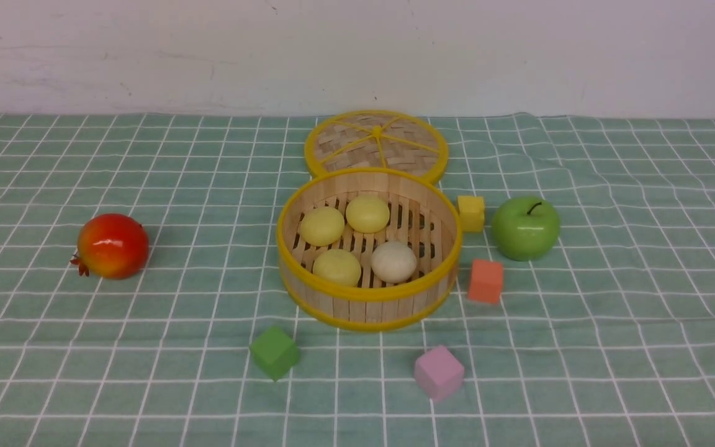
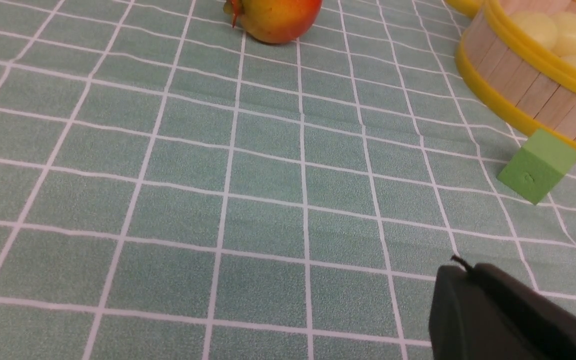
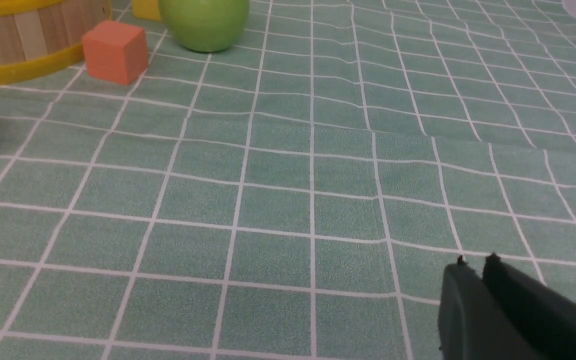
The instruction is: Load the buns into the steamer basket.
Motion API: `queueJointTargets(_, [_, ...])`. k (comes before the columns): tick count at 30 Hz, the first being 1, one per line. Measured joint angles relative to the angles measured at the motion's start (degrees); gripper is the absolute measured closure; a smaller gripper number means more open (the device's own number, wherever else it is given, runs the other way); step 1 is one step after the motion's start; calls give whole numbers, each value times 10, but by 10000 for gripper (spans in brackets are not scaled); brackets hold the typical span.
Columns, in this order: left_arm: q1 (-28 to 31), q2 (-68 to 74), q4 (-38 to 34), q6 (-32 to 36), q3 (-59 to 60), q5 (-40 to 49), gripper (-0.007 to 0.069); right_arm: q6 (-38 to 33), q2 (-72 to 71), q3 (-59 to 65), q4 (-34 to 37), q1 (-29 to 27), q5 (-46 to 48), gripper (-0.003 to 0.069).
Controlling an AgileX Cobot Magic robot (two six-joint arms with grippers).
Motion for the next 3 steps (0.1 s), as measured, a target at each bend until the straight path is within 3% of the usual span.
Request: queueJointTargets(3, [0,0,0,0,0,0,633,0,0,0,0,0,0,598])
